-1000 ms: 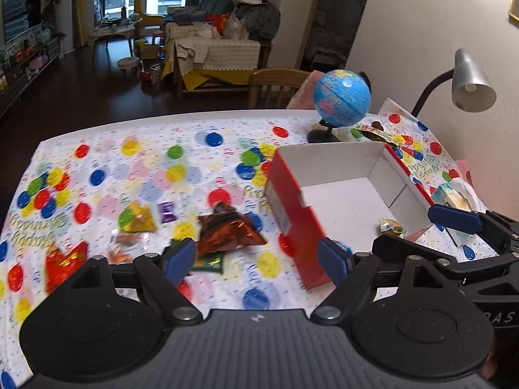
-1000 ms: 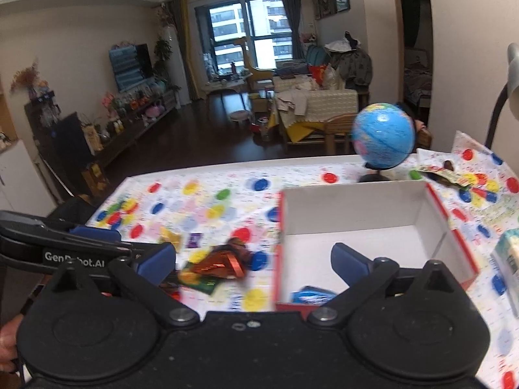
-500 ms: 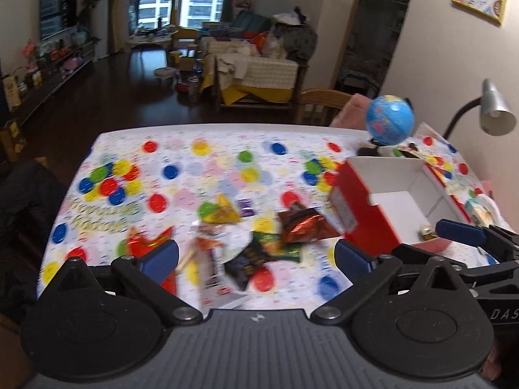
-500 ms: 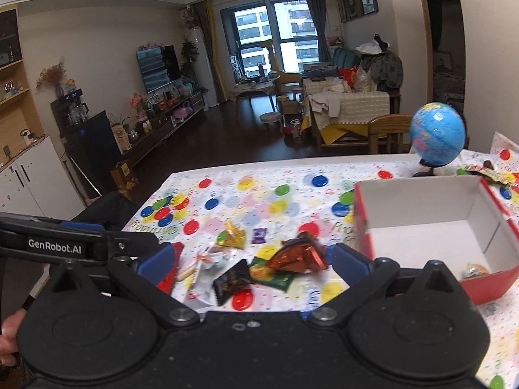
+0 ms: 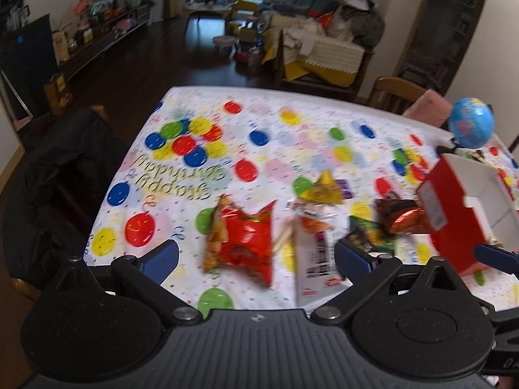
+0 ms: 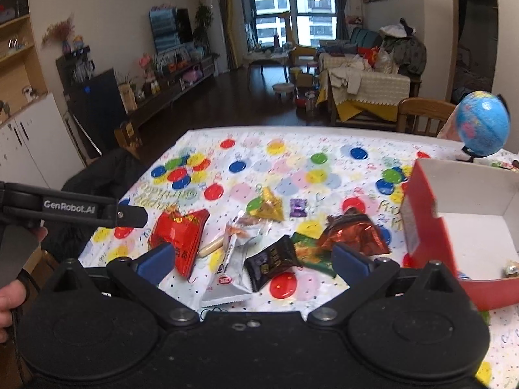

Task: Organize snacks
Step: 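Move both tools back over the remaining snacks on the table, then grasp the red chip bag with the left tool while the right tool grasps the white snack packet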

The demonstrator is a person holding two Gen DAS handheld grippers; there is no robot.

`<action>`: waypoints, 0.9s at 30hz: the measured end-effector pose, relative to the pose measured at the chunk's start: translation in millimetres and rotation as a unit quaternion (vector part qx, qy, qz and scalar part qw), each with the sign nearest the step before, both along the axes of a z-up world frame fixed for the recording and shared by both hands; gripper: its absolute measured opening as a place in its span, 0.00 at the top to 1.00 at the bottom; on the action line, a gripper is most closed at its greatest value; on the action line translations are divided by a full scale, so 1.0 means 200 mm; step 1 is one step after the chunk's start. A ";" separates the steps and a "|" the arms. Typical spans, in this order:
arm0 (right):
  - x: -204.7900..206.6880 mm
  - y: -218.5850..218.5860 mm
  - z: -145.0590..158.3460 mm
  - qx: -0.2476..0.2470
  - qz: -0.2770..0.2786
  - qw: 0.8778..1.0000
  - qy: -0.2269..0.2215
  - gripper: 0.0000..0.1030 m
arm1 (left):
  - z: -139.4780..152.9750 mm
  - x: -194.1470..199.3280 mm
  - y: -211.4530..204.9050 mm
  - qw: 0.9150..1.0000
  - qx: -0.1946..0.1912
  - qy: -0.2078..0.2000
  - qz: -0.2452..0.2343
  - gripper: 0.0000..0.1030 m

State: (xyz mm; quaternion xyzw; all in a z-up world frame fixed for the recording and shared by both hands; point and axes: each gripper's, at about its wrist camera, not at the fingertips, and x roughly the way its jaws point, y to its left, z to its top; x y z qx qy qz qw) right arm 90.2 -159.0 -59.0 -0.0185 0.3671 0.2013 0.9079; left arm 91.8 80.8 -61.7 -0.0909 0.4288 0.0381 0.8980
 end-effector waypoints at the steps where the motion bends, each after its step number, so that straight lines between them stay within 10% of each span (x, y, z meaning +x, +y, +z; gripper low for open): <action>1: 0.02 0.02 -0.02 -0.003 0.001 1.000 0.003 0.00 | -0.02 0.02 0.01 1.000 0.003 0.005 0.004 0.00; 27: 0.37 0.36 -0.43 -0.056 0.042 0.993 0.098 0.32 | -0.46 0.42 0.09 0.994 -0.001 0.109 -0.007 0.01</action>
